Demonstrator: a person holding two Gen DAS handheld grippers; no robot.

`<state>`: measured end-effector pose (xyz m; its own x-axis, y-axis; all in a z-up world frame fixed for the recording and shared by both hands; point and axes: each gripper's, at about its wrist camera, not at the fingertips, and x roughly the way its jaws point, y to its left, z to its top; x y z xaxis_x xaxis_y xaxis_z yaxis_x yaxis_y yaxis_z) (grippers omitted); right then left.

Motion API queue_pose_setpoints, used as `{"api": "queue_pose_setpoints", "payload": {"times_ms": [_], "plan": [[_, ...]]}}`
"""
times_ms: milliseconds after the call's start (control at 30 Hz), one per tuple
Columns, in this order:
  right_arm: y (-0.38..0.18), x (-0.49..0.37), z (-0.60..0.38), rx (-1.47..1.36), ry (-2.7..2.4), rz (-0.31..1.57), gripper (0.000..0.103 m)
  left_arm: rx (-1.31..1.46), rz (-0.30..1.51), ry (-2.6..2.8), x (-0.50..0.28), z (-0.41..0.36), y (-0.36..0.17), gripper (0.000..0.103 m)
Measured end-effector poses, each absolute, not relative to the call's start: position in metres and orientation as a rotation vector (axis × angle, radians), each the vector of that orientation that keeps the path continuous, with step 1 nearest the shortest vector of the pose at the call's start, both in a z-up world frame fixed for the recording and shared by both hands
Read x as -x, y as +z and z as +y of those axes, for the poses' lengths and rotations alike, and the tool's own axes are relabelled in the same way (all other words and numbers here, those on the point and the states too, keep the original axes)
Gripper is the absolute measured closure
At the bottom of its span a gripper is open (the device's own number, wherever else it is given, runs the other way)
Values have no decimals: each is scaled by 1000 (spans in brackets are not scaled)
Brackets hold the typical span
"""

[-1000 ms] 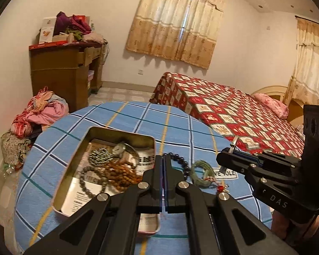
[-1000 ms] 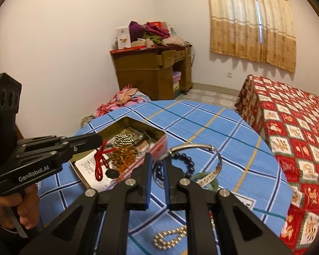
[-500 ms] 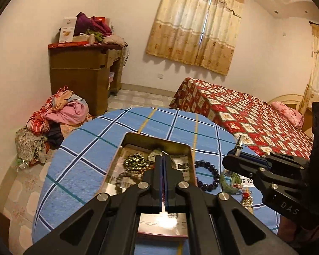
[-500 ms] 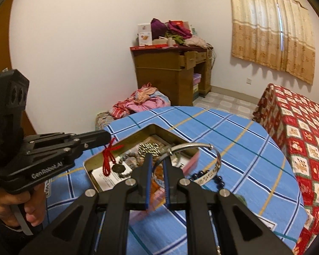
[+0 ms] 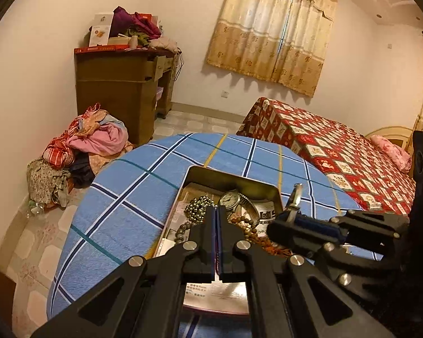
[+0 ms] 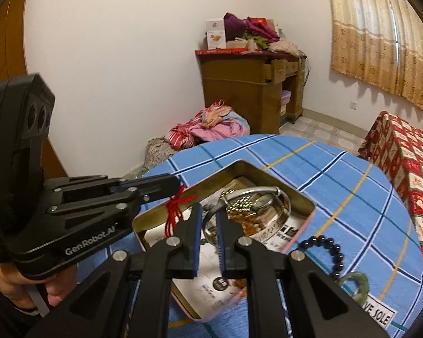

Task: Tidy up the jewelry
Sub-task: 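Carry the silver bangle into the tin box and open the right gripper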

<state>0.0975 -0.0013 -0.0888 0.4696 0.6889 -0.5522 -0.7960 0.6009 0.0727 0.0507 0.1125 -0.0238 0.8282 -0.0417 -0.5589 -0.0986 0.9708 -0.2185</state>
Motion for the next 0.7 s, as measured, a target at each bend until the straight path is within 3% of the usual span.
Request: {"api": "queue_pose_setpoints", "payload": {"times_ms": [700], "plan": [[-115, -110, 9, 249, 861, 644, 88, 204, 658, 58, -62, 113, -43, 103]]}}
